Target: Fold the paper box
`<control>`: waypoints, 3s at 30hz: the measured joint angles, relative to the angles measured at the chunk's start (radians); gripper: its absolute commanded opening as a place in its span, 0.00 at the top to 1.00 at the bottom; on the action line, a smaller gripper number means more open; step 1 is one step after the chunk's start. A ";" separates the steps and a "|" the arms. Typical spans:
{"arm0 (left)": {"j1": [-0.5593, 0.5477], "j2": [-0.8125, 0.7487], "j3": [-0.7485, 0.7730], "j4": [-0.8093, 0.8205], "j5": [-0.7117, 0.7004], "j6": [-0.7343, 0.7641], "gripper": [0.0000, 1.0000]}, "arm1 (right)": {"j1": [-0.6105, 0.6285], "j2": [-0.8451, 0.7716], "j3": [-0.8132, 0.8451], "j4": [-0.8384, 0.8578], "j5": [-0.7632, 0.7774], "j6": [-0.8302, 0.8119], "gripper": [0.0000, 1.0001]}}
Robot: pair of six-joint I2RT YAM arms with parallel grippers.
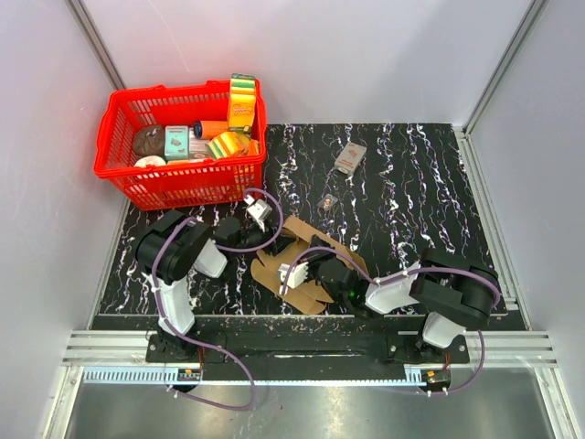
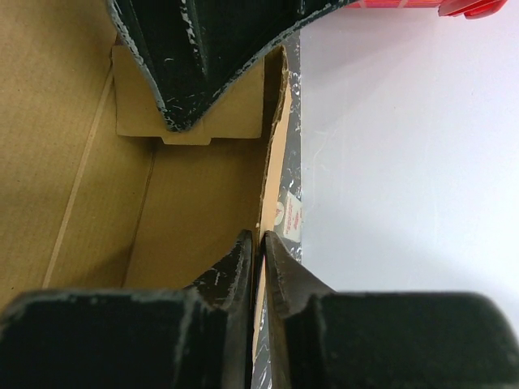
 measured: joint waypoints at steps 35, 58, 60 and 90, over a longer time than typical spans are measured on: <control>-0.162 -0.079 -0.009 -0.054 -0.401 0.182 0.90 | 0.023 0.020 -0.005 0.053 0.027 0.043 0.76; -0.180 -0.093 -0.009 -0.021 -0.432 0.200 0.90 | 0.068 -0.250 0.022 -0.219 -0.030 0.325 0.31; -0.180 -0.093 -0.009 -0.021 -0.432 0.200 0.89 | 0.071 -0.328 0.031 -0.279 -0.056 0.383 0.31; -0.199 -0.097 -0.009 -0.007 -0.464 0.204 0.85 | -0.377 -0.393 0.349 -0.798 -0.492 1.527 0.96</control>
